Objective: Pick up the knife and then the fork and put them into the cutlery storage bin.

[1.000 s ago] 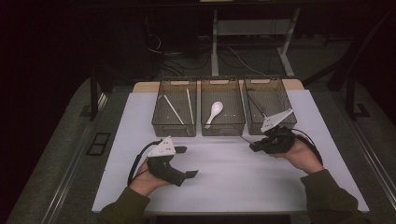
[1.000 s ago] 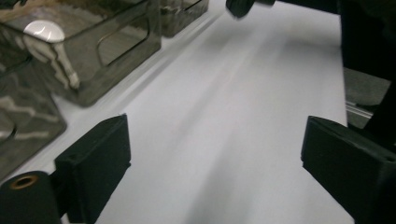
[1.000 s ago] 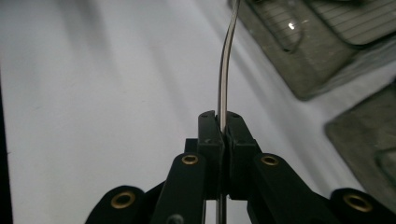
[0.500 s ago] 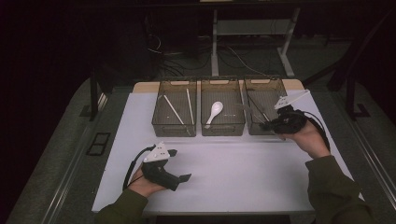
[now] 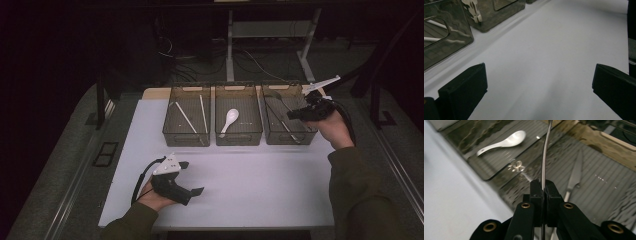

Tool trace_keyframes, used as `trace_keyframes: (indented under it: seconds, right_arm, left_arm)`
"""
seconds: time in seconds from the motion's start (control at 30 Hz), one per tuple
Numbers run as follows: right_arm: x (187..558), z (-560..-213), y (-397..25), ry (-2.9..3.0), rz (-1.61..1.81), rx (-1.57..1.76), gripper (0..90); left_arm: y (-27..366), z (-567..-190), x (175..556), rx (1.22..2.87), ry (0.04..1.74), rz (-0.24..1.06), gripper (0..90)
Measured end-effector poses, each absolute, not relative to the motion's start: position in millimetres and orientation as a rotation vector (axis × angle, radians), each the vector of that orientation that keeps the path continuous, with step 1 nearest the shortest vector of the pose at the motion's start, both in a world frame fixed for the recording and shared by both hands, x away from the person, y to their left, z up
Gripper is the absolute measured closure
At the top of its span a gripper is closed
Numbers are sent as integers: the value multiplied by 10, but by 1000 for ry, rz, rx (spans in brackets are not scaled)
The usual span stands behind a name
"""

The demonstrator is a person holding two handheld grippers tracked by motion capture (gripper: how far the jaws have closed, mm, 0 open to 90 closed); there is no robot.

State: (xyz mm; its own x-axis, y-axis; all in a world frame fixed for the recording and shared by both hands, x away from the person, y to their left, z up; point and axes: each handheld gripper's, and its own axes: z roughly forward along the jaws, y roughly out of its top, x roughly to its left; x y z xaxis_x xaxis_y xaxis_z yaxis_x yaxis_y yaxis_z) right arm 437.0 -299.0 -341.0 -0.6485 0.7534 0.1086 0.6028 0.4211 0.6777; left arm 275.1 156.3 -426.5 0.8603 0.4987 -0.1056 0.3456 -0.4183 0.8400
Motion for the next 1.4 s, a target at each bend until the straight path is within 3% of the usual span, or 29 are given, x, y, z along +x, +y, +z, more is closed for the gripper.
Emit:
trace_keyframes:
  seconds: [0.6,1.17,1.4]
  right_arm:
    - [4779,-3762,-3093,2366,910,1428,865]
    - [4799,-3965,-3066,2394,806,1506,856]
    - [4802,-3941,-3064,2372,826,1493,740]
  left_arm:
    - [1521,-4277,2737,2062,606,169,0]
    - [1500,-4283,2731,2075,597,156,0]
    - [1497,-4283,2727,2075,595,153,0]
